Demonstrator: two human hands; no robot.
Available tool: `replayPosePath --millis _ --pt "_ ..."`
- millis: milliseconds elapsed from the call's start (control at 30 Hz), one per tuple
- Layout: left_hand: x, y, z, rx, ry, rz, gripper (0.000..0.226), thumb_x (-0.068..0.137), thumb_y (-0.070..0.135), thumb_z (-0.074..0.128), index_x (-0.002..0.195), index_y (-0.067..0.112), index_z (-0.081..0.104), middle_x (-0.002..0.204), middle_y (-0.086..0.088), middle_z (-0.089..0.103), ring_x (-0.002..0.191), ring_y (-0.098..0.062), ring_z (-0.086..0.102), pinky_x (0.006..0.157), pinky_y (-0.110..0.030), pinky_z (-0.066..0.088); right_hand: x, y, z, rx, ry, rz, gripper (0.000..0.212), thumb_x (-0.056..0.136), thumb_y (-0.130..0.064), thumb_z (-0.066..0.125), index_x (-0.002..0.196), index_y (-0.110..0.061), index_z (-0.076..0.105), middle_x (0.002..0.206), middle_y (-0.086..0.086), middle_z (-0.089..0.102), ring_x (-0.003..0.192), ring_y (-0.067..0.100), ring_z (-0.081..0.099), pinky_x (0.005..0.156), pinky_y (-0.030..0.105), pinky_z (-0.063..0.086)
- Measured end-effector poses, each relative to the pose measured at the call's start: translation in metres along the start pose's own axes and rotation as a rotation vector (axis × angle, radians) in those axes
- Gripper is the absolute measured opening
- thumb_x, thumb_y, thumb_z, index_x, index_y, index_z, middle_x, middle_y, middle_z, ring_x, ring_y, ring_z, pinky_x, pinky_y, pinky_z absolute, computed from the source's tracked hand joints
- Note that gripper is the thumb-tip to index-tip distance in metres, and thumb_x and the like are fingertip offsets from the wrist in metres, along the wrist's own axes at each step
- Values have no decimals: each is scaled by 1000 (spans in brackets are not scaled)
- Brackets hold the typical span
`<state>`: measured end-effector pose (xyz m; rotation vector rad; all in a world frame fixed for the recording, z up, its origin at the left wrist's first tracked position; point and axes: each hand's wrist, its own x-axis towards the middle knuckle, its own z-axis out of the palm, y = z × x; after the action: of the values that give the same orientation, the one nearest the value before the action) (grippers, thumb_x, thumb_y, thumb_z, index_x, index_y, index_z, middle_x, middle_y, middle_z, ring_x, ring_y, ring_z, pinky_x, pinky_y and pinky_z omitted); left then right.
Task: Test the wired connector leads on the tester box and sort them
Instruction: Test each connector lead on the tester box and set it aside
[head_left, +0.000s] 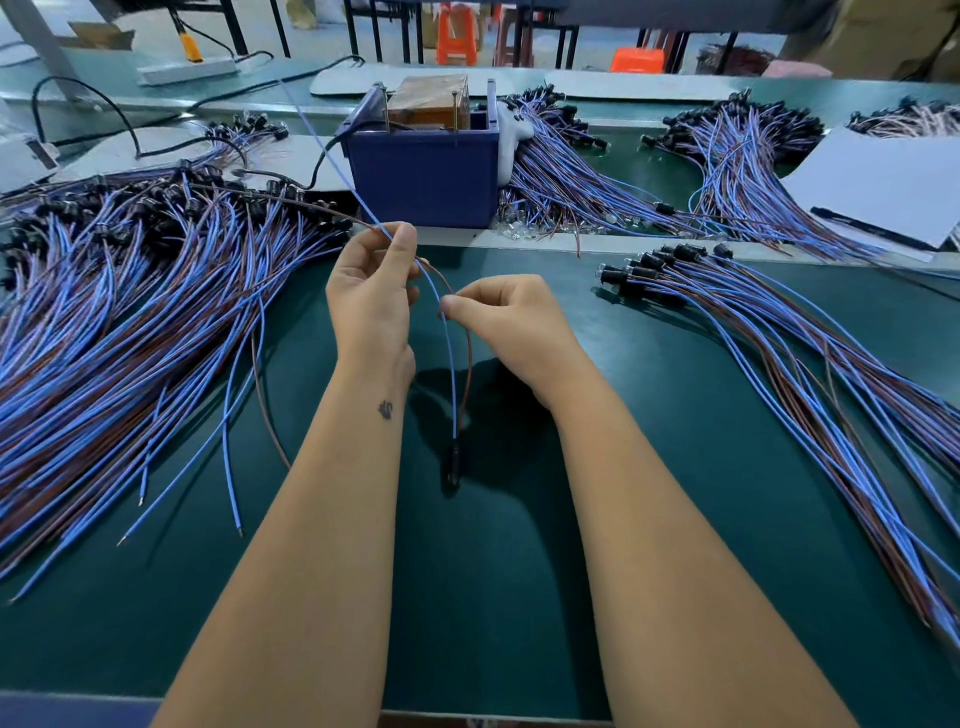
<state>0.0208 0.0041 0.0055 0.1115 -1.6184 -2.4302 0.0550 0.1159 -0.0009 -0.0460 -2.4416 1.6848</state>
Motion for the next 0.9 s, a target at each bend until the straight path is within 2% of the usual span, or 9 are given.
replayPosePath --millis 67,133,233,300,433,567,667,767,900 --pt "0 2 -1 -43 3 -30 20 93 20 66 75 27 61 60 15 59 60 -2 57 60 -19 41 0 0 0 -58 -13 -9 16 86 -20 70 70 -19 71 58 -13 63 56 -2 51 58 14 42" --pt "-1 4 -1 -69 -12 -61 19 94 24 65 76 28 59 61 13 62 63 -3 60 62 -19 42 1 1 1 -130 29 -26 22 87 -20 68 66 -24 65 48 -18 55 48 -2 45 52 15 38" --pt "-3 5 0 -83 -35 -66 19 95 26 64 77 28 59 69 12 66 71 -5 64 65 -20 43 1 0 0 -105 77 -26 21 88 -19 64 68 -16 67 42 -18 47 45 1 41 51 17 33" --pt "-3 5 0 -75 -45 -54 18 96 26 63 78 28 60 72 12 68 76 -5 64 67 -21 44 -1 -1 0 -48 89 -23 21 88 -20 63 74 -5 70 46 -12 46 48 3 37 54 22 34" --pt "-3 5 0 -59 -54 -43 11 97 27 60 86 29 62 78 14 71 81 -4 63 70 -21 43 -3 -4 0 -5 85 -35 18 87 -20 66 78 -6 72 64 9 62 60 7 48 63 27 44" --pt "-2 6 -1 -108 -80 -85 18 100 31 53 85 28 63 81 10 72 78 -6 64 68 -23 42 2 0 -1 -95 204 -28 14 90 -22 63 81 -15 72 51 -12 52 53 4 44 57 25 37" --pt "-1 7 -1 -142 -139 -182 29 103 35 44 84 24 63 77 8 72 71 -7 64 62 -22 42 1 1 -4 -175 390 -90 13 95 -24 56 89 -22 68 59 -11 53 61 13 50 59 28 37" --pt "0 2 4 23 -201 -219 31 104 32 41 82 23 61 73 8 72 66 -6 63 59 -22 40 -2 -4 -7 48 526 -120 18 92 -16 50 87 -27 62 65 -9 58 65 17 56 63 33 46" --pt "-5 -9 8 446 -310 -64 27 102 25 47 84 22 68 77 8 69 64 -1 59 62 -16 43 -3 -9 -14 296 738 -139 25 91 -26 47 73 -16 61 68 -4 55 65 15 52 62 30 40"
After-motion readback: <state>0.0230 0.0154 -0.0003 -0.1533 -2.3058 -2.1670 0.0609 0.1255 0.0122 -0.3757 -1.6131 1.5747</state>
